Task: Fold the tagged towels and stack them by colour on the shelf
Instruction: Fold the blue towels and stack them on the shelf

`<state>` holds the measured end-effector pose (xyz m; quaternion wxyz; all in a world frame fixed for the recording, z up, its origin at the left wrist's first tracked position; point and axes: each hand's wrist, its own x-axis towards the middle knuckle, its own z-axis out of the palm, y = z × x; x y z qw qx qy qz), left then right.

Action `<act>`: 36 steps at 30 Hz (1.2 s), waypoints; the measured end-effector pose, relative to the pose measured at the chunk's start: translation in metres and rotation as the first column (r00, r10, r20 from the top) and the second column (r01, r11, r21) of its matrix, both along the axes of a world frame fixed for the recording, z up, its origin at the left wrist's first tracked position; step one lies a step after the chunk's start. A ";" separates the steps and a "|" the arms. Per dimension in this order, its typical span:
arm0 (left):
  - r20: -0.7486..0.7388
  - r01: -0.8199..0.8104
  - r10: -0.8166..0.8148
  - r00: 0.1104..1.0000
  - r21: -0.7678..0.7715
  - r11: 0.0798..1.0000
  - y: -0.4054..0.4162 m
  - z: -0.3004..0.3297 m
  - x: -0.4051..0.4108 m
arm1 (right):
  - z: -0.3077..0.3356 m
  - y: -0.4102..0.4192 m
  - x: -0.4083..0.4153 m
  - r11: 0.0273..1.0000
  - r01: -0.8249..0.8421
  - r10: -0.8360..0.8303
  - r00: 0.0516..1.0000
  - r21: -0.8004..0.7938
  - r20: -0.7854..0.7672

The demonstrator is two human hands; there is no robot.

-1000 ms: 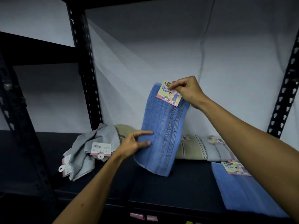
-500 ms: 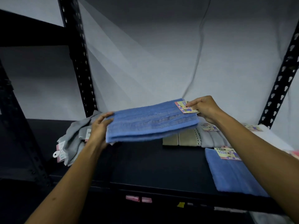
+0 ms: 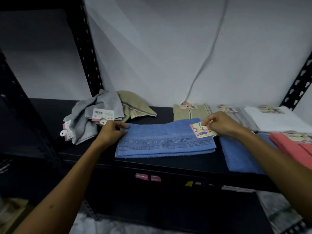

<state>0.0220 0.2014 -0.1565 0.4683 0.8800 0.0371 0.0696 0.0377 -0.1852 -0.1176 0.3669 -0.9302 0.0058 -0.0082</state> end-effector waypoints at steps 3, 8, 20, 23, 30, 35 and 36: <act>0.104 -0.015 -0.006 0.995 0.194 0.981 -0.002 -0.004 -0.003 | -0.001 0.003 -0.009 0.994 -0.049 0.052 0.998 -0.099 0.029; 0.153 -0.096 0.064 0.986 0.213 0.972 -0.002 -0.010 -0.002 | 0.000 0.000 -0.019 0.998 -0.065 0.064 0.998 0.020 0.017; 0.276 -0.018 -0.119 0.954 0.447 0.894 -0.016 -0.010 0.005 | -0.017 0.002 -0.045 0.829 -0.104 0.228 0.960 -0.549 0.163; 0.333 0.041 -0.276 0.902 0.569 0.822 -0.015 -0.008 -0.007 | -0.022 0.011 -0.061 0.852 -0.285 0.423 0.870 -0.440 0.255; 0.165 0.326 -0.574 0.802 0.684 0.653 -0.003 -0.008 -0.048 | -0.025 0.009 -0.074 0.646 -0.560 0.672 0.740 -0.519 0.038; 0.192 0.360 -0.589 0.785 0.633 0.685 -0.001 -0.005 -0.046 | -0.025 0.000 -0.066 0.639 -0.581 0.723 0.678 -0.504 0.134; 0.203 0.358 -0.587 0.784 0.624 0.694 -0.001 -0.003 -0.045 | -0.026 -0.001 -0.066 0.654 -0.576 0.716 0.681 -0.490 0.155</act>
